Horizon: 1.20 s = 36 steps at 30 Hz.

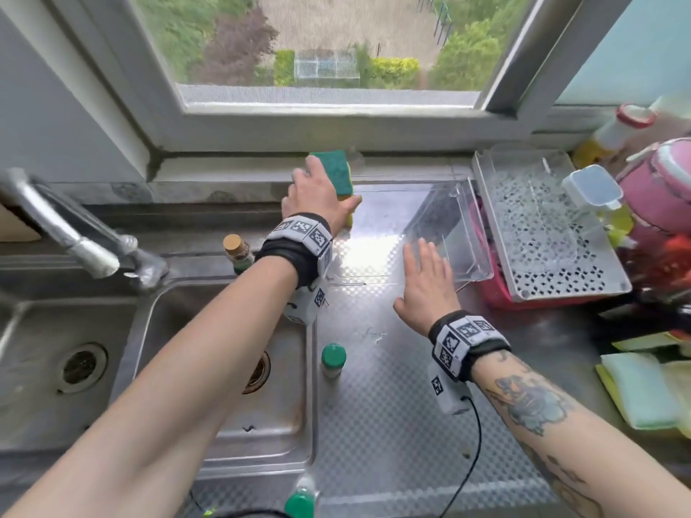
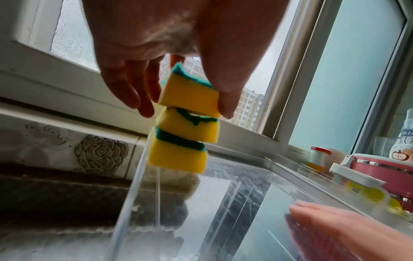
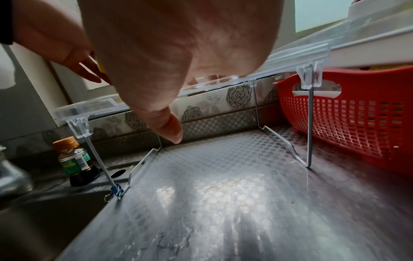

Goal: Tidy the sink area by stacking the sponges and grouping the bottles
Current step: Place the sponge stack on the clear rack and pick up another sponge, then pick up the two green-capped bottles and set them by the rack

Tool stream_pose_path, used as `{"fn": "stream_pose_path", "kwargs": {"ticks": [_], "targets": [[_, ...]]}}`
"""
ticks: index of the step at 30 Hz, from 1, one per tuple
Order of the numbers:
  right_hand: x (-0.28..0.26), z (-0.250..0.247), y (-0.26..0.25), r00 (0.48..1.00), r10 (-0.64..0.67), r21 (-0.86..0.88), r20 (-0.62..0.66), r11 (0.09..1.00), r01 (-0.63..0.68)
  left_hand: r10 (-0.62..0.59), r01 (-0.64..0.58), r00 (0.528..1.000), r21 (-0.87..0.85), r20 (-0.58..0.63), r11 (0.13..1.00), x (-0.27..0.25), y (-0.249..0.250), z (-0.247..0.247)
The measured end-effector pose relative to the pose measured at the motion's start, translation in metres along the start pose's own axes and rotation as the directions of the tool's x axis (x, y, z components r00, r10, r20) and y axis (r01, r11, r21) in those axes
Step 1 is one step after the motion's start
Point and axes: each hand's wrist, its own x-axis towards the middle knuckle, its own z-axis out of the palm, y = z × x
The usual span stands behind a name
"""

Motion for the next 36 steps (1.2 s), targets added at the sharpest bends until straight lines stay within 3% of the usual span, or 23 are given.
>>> {"fn": "stream_pose_path", "kwargs": {"ticks": [3, 8, 16, 19, 23, 25, 31, 36], "targets": [[0.001, 0.001, -0.001, 1.0, 0.002, 0.007, 0.008, 1.0, -0.003, 0.033, -0.036, 0.998, -0.051, -0.047, 0.998, 0.005, 0.006, -0.002], [0.001, 0.001, -0.001, 1.0, 0.006, 0.02, 0.013, 1.0, -0.006, -0.016, 0.016, 0.996, -0.002, 0.089, 1.0, 0.004, 0.003, 0.004], [0.0, -0.004, -0.002, 1.0, 0.029, 0.067, 0.007, 0.997, -0.029, 0.048, -0.047, 0.995, -0.016, 0.086, 0.999, -0.014, -0.008, -0.005], [-0.005, -0.007, -0.008, 0.997, 0.045, 0.123, -0.065, 0.992, -0.037, 0.027, -0.024, 0.995, -0.025, 0.094, 0.999, -0.029, -0.021, -0.019], [-0.02, -0.01, -0.026, 0.967, -0.002, 0.217, -0.253, 0.974, 0.059, -0.08, 0.084, 0.992, -0.036, 0.1, 0.996, -0.06, -0.065, -0.033], [-0.029, -0.01, -0.035, 0.959, -0.018, 0.246, -0.282, 0.965, 0.09, -0.12, 0.125, 0.985, -0.029, 0.124, 0.992, -0.077, -0.094, -0.036], [-0.059, 0.008, -0.065, 0.976, -0.104, 0.256, -0.194, 0.955, 0.152, -0.186, 0.178, 0.943, 0.055, 0.277, 0.983, -0.12, -0.158, -0.029], [-0.091, 0.022, -0.087, 0.986, -0.144, 0.251, -0.089, 0.954, 0.162, -0.139, 0.105, 0.901, 0.103, 0.412, 0.989, -0.146, -0.177, -0.021]]}}
